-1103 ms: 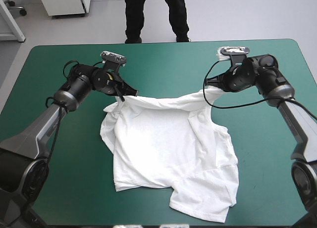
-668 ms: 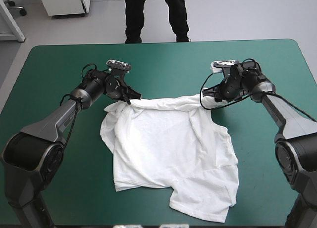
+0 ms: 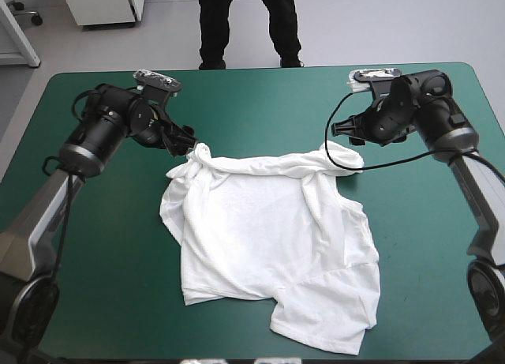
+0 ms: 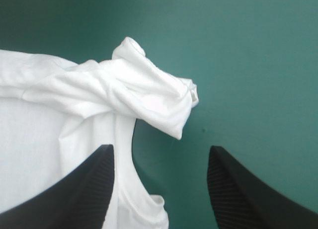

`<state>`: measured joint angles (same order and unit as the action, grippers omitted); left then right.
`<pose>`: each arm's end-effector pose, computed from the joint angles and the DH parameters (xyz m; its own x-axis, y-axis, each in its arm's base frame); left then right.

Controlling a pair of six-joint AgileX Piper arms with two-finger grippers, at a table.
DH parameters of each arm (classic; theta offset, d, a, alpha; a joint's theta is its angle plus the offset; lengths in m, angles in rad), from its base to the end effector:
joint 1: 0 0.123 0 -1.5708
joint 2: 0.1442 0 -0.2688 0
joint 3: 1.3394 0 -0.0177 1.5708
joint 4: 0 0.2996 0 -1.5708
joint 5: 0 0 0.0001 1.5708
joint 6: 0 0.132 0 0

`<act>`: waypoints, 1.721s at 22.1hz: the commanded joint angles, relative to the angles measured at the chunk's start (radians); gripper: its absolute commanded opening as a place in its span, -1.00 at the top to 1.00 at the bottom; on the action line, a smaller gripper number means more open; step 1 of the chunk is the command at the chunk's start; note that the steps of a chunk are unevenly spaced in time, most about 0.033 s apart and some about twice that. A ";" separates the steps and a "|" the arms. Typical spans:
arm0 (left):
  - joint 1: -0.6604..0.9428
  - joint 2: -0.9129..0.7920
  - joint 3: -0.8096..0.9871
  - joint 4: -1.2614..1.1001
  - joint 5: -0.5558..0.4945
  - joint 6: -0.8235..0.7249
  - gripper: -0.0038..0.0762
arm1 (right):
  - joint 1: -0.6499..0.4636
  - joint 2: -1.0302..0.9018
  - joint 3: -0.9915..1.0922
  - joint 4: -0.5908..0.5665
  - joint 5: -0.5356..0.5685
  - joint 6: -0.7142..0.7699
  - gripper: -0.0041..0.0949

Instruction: Fold the cloth

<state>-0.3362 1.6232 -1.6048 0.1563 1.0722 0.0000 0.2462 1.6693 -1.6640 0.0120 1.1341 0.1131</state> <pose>0.4033 -0.1218 0.3149 -0.7719 0.3486 -0.5316 0.3158 0.9360 0.1553 0.4139 0.1055 0.3114 -0.8658 -0.0960 -0.4911 -0.1479 0.9867 0.0678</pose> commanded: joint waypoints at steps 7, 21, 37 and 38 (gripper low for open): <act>0.000 -0.361 0.148 0.010 0.128 -0.028 -0.59 | 0.051 -0.321 0.125 0.025 0.113 0.023 -0.13; 0.000 -0.457 0.307 -0.050 0.125 -0.033 -0.33 | 0.085 -0.453 0.533 0.040 0.050 0.073 -0.13; 0.000 -0.457 0.307 -0.076 0.126 -0.025 -0.32 | 0.142 -0.325 0.911 0.061 -0.372 0.216 -0.12; 0.000 -0.457 0.307 -0.076 0.126 -0.025 -0.32 | 0.142 -0.289 0.911 0.096 -0.377 0.212 -0.09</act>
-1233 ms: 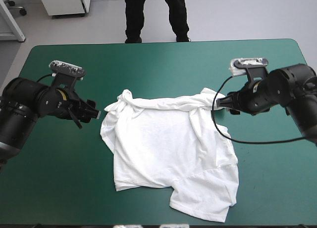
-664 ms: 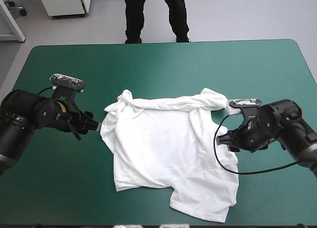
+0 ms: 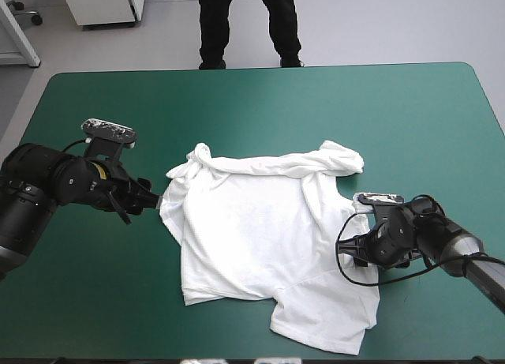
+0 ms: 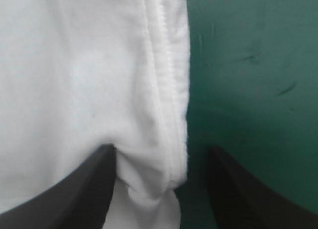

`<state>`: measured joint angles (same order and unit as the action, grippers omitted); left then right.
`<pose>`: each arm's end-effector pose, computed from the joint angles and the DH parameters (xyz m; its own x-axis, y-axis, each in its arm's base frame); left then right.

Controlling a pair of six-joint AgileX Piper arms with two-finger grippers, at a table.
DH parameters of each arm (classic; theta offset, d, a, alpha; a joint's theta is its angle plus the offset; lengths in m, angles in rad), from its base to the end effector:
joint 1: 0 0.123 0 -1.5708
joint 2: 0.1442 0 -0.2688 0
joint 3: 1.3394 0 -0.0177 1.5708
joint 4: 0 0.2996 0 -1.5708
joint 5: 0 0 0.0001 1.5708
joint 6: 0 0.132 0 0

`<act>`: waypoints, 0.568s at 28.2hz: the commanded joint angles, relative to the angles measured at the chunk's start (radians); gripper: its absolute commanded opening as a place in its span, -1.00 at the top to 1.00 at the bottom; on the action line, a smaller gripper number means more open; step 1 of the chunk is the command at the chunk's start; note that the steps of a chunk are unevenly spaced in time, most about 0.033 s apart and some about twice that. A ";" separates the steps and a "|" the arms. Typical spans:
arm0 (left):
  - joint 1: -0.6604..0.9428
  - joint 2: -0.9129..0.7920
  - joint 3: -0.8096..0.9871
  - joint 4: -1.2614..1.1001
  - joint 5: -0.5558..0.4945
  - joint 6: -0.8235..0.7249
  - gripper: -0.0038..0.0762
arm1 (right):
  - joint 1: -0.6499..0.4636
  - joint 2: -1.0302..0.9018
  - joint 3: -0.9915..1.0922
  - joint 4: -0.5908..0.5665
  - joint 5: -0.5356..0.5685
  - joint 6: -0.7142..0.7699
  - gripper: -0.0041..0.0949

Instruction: Fold the cloth

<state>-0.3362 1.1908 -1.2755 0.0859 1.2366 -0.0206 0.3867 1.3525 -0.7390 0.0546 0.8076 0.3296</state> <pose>0.2803 -0.0866 0.3380 -0.8229 0.2956 -0.4852 0.2979 0.9517 0.0745 0.2564 0.1100 0.1277 -0.9785 -0.0110 -0.2059 -0.0364 0.9921 0.1203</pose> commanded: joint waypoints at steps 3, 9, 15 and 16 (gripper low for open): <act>0.000 -0.025 -0.022 -0.003 -0.038 -0.004 -0.32 | 0.001 0.072 -0.014 0.078 -0.027 -0.008 0.48; 0.000 -0.025 -0.022 -0.003 -0.039 -0.004 -0.32 | 0.001 0.042 -0.014 0.008 0.017 0.088 0.95; 0.000 -0.025 -0.022 -0.003 -0.039 -0.004 -0.32 | -0.003 -0.055 -0.014 -0.279 0.086 0.312 0.95; 0.000 -0.025 -0.022 -0.003 -0.039 -0.004 -0.32 | -0.012 -0.070 -0.016 -0.315 0.091 0.331 0.95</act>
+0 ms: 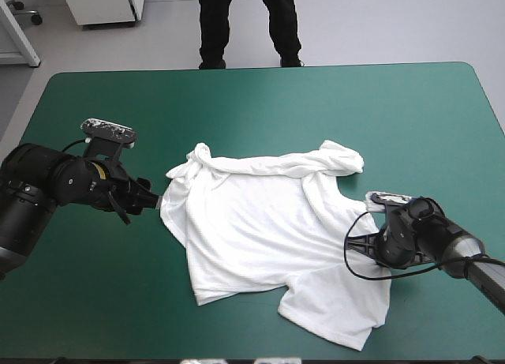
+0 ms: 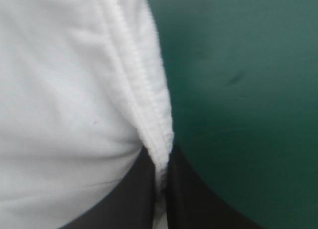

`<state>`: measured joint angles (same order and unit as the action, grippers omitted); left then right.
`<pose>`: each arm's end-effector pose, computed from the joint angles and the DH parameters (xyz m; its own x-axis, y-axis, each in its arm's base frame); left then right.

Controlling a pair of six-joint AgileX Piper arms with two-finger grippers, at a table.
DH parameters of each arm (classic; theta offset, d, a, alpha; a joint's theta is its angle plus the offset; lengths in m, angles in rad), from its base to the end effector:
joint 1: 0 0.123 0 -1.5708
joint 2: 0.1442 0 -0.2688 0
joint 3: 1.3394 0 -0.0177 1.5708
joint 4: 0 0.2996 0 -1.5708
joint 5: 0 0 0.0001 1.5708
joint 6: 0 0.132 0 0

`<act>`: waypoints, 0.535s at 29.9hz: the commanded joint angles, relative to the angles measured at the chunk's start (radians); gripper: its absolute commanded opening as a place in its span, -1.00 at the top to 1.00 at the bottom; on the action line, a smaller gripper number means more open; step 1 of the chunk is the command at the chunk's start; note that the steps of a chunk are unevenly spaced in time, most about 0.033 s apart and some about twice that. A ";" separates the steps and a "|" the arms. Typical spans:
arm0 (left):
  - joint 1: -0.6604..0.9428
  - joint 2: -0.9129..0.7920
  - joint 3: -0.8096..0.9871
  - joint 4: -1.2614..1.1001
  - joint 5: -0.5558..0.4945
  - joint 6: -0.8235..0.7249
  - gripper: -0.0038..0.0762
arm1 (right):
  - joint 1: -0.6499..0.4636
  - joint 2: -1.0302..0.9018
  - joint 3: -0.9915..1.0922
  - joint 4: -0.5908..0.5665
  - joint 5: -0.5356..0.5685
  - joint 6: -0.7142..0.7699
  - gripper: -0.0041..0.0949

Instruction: Fold the cloth

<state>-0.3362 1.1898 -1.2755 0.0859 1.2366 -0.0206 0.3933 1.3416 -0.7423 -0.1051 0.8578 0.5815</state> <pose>0.2801 -0.0865 0.3383 -0.8224 0.2955 -0.4861 0.2979 0.9517 0.0745 0.2567 0.0951 0.1306 -0.9684 0.1275 -0.2144 0.1236 0.9918 0.0315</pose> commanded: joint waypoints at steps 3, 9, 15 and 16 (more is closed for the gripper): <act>0.000 -0.024 -0.022 -0.003 -0.039 -0.004 -0.32 | -0.077 -0.080 -0.030 -0.202 0.040 0.102 0.95; 0.000 -0.024 -0.022 -0.003 -0.039 -0.004 -0.32 | -0.272 -0.055 -0.116 -0.215 -0.033 0.077 0.95; 0.000 -0.024 -0.022 -0.003 -0.039 -0.004 -0.32 | -0.458 0.047 -0.281 -0.237 -0.082 -0.030 0.95; 0.000 -0.024 -0.022 -0.003 -0.041 -0.004 -0.32 | -0.481 0.073 -0.319 -0.237 -0.082 -0.063 0.95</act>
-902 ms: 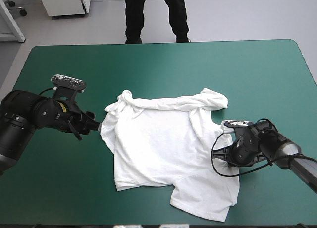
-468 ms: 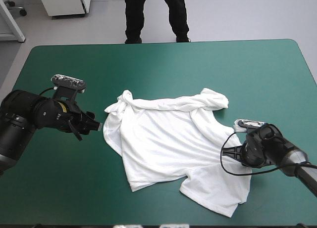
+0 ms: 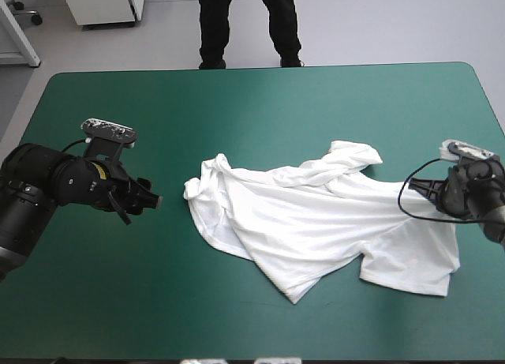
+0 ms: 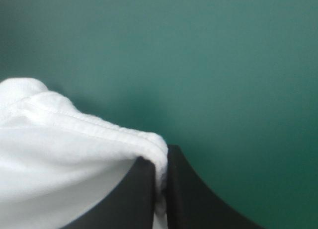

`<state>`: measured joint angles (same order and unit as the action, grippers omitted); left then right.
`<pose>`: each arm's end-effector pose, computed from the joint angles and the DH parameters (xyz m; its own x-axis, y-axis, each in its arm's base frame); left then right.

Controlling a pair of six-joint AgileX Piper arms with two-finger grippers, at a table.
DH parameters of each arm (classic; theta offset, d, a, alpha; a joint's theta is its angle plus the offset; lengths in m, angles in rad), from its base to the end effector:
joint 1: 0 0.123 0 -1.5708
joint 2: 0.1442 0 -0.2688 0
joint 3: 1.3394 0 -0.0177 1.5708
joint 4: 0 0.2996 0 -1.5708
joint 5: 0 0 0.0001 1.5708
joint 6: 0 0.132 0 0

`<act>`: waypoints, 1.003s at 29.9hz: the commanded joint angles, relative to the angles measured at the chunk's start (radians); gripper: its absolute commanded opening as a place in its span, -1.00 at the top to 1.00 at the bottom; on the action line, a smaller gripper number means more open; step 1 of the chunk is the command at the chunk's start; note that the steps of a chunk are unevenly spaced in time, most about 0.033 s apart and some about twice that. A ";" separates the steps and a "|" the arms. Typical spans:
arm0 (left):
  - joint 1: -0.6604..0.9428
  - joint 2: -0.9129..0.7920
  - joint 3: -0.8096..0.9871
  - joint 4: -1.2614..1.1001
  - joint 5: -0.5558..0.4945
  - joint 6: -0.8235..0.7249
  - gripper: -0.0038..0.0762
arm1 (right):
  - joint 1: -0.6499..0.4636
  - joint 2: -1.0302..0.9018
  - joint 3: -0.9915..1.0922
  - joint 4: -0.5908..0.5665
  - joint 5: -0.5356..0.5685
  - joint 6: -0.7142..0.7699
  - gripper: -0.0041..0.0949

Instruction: Fold the cloth

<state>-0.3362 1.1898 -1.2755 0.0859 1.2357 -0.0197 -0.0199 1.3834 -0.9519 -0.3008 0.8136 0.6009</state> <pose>0.2802 -0.0866 0.3383 -0.8217 0.2963 -0.4868 0.2986 0.9514 0.0749 0.3301 -0.0350 0.1902 -0.7959 0.3880 -0.4647 0.4474 0.8941 -0.0196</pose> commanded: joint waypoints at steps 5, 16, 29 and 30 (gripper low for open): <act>0.000 -0.024 -0.022 -0.003 -0.060 -0.005 -0.32 | -0.143 0.168 -0.293 -0.042 -0.036 -0.133 0.95; 0.000 -0.024 -0.022 -0.003 -0.058 -0.005 -0.32 | -0.162 0.443 -0.677 -0.046 -0.012 -0.155 0.95; 0.000 -0.024 -0.022 -0.003 -0.053 -0.005 -0.32 | -0.167 0.495 -0.750 0.139 0.120 -0.385 -0.28; 0.000 -0.024 -0.022 -0.003 -0.053 -0.005 -0.32 | -0.167 0.486 -0.750 0.141 0.141 -0.385 -0.36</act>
<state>-0.3362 1.1898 -1.2755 0.0859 1.2147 -0.0197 -0.1778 1.9362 -1.6659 -0.1826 0.9247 0.2496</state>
